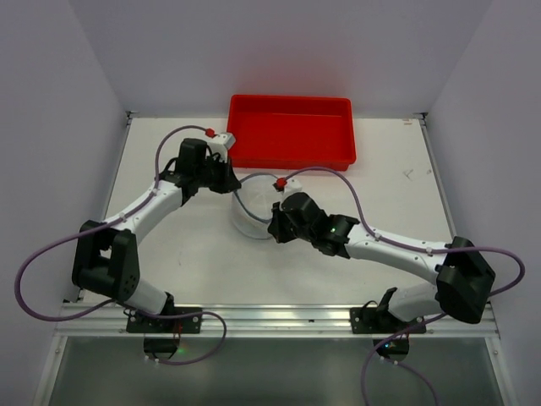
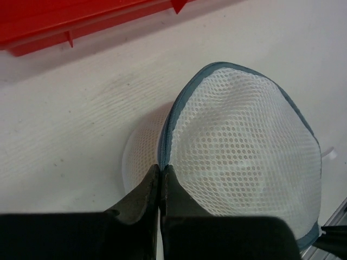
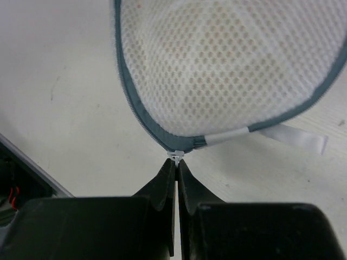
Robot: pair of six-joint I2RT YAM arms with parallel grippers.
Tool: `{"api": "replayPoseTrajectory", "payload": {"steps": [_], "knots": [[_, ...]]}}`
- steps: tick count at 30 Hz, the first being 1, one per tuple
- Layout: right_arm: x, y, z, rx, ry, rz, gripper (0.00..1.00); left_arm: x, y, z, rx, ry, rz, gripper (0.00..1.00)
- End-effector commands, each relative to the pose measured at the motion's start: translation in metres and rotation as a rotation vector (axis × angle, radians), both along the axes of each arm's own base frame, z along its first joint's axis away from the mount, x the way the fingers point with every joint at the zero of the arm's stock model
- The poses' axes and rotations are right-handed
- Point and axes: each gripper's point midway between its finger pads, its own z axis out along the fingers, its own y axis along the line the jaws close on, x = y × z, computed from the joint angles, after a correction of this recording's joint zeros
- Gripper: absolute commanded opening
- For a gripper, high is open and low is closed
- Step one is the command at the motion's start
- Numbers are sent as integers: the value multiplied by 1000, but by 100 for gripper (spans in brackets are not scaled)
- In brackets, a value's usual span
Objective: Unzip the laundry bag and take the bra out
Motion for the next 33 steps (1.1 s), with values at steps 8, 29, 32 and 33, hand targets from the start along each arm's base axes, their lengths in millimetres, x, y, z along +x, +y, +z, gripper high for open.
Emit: {"api": "replayPoseTrajectory", "payload": {"steps": [8, 29, 32, 33], "knots": [[21, -88, -32, -81, 77, -179, 0, 18, 40, -2, 173, -92, 22, 0], [8, -22, 92, 50, -79, -15, 91, -100, -17, 4, -268, 74, 201, 9], [16, -4, 73, -9, -50, -63, 99, -104, -19, 5, -302, 98, 227, 20], [19, -1, 67, -25, -42, -92, 99, -105, -19, 5, -309, 107, 238, 25]]}}
